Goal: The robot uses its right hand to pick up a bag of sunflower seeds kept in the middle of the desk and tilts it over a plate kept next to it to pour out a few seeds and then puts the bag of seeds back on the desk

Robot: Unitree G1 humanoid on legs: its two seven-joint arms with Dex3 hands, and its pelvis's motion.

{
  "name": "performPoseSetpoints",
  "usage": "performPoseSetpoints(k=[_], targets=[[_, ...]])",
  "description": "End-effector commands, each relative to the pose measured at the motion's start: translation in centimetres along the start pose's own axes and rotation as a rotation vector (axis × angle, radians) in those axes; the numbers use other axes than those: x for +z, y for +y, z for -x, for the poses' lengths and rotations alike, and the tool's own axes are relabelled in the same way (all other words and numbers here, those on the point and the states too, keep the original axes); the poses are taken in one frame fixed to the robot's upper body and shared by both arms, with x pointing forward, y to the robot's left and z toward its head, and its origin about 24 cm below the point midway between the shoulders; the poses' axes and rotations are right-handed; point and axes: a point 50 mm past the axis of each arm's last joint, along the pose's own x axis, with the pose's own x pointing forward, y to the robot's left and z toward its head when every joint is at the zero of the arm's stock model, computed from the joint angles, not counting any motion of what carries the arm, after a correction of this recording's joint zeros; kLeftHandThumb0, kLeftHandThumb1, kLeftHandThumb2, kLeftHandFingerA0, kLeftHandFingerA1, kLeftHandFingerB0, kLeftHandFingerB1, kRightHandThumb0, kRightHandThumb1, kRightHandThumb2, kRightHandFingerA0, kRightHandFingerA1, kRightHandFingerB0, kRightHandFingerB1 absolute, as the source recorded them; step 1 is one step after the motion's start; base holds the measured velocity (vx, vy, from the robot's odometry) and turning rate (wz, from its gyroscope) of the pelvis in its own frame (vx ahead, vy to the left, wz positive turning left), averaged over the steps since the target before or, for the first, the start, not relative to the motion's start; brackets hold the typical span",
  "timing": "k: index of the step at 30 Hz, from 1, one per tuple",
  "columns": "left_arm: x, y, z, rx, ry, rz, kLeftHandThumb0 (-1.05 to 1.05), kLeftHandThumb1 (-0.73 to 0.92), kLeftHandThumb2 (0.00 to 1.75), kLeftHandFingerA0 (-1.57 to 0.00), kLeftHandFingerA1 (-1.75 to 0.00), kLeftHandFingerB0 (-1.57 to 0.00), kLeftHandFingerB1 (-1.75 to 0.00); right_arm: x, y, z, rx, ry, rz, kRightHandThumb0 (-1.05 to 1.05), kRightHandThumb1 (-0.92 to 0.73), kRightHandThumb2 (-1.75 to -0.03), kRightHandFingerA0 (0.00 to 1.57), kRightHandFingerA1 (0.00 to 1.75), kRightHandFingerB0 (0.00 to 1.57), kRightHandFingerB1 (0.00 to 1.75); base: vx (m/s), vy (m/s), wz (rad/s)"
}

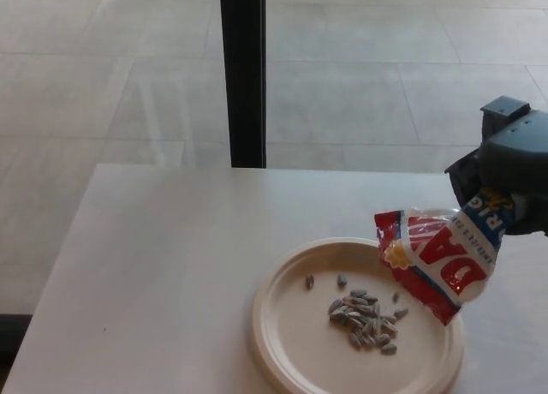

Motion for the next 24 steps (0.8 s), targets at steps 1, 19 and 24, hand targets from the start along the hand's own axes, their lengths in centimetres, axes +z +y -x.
performPoseSetpoints(k=[1, 19, 24], targets=[[0.0, 0.6, 0.2, 0.011, -0.004, 0.013, -0.78, 0.8, 0.64, -0.38, -0.57, -0.37, -0.38, -0.2, 0.5, 0.2, -0.015, 0.014, -0.088, -0.34, -0.73, -0.66, 0.82, 1.44, 0.8, 0.8, 0.0, 0.0, 0.0], [-1.3, 0.7, 0.5, 0.023, 0.036, -0.011, -0.77, 0.8, 0.64, -0.4, -0.53, -0.38, -0.36, 0.6, 9.0, 2.8, -0.076, 0.123, -0.683, -0.2, -0.53, -1.17, 0.87, 1.75, 0.76, 1.66, 0.0, 0.0, 0.0], [-1.8, 0.7, 0.7, 0.021, 0.048, -0.01, -0.76, 0.8, 0.64, -0.4, -0.53, -0.37, -0.35, 0.8, 12.0, 3.7, -0.098, 0.2, -0.857, -0.18, -0.5, -1.29, 0.83, 1.75, 0.72, 1.71, 0.0, 0.0, 0.0]])
